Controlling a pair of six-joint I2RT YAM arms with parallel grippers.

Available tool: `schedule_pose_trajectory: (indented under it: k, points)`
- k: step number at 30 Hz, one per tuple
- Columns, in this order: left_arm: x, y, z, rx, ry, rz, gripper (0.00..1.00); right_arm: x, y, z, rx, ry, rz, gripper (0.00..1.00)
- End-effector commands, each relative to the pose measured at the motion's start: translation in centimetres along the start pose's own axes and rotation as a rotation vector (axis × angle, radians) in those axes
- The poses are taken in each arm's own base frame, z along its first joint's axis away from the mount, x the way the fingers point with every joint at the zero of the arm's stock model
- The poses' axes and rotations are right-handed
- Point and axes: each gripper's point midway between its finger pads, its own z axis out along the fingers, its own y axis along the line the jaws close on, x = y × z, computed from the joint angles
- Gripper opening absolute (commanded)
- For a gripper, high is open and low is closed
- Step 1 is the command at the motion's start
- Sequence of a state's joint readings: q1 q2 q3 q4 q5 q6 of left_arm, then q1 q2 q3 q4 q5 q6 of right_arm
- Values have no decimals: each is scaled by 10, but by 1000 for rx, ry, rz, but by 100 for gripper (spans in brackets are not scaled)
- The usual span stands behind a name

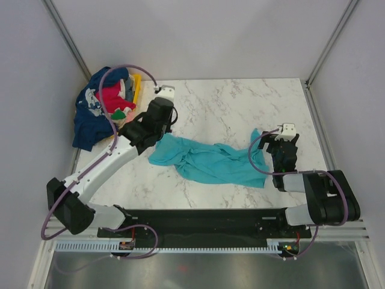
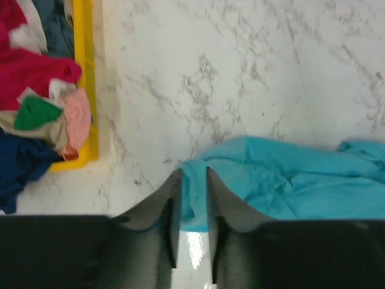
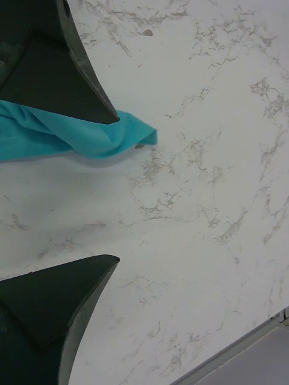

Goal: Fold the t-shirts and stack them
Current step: Move the tshirt to the center of the board, then flatten the tshirt out

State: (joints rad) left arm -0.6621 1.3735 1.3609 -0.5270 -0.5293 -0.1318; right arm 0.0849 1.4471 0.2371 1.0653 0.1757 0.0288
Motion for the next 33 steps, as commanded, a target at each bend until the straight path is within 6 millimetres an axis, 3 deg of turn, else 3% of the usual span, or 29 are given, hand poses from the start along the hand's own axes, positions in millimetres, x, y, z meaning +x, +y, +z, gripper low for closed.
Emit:
schedule_pose_trajectory:
  k: [1,2,3,4,5,6,8,9,10,11,12,13,14,16,17,19,20,29,33]
  points:
    - [20,30,-25,-31,10,-206,35,-22,-4,1,45,-24,37,98]
    - [48,33,-23,-41,65,-214,40,-25,-3,3,47,-13,59,98]
    - [60,40,-30,-50,87,-241,45,-13,-3,3,48,56,56,98]
    - [71,45,-31,-61,109,-313,54,-22,1,6,36,50,64,98]
    - [96,47,-31,-71,154,-323,59,-23,7,5,17,56,38,98]
    - [101,49,-37,-70,145,-384,64,-24,6,3,40,51,22,98]
    - [135,50,-36,-88,207,-434,66,-43,18,-5,24,9,-13,98]
    - [145,51,-36,-95,220,-463,67,-43,18,-9,31,26,-31,98]
    - [152,50,-36,-113,228,-534,67,-64,26,-12,7,-15,-6,98]
    - [171,48,-32,-125,264,-548,68,-60,28,-16,-6,28,5,98]
    - [178,48,-28,-135,271,-595,68,-64,40,-17,-49,44,94,98]
    - [191,43,-21,-120,295,-620,68,-89,46,-17,-67,11,161,98]
    - [196,40,-15,-104,302,-651,68,-77,47,-21,-53,85,209,98]
    - [212,33,1,-49,332,-737,66,-77,40,-15,49,137,386,98]
    - [217,33,5,-43,344,-758,65,-59,44,-19,36,238,371,98]
    - [230,35,17,-49,366,-795,63,-56,60,-15,-47,323,314,98]
    - [236,35,19,-59,381,-792,62,-50,59,-18,-35,356,309,98]
    - [258,32,46,-75,398,-797,56,-55,55,-37,-56,348,296,98]
    - [272,33,54,-103,419,-784,46,-52,72,-42,-153,381,304,98]
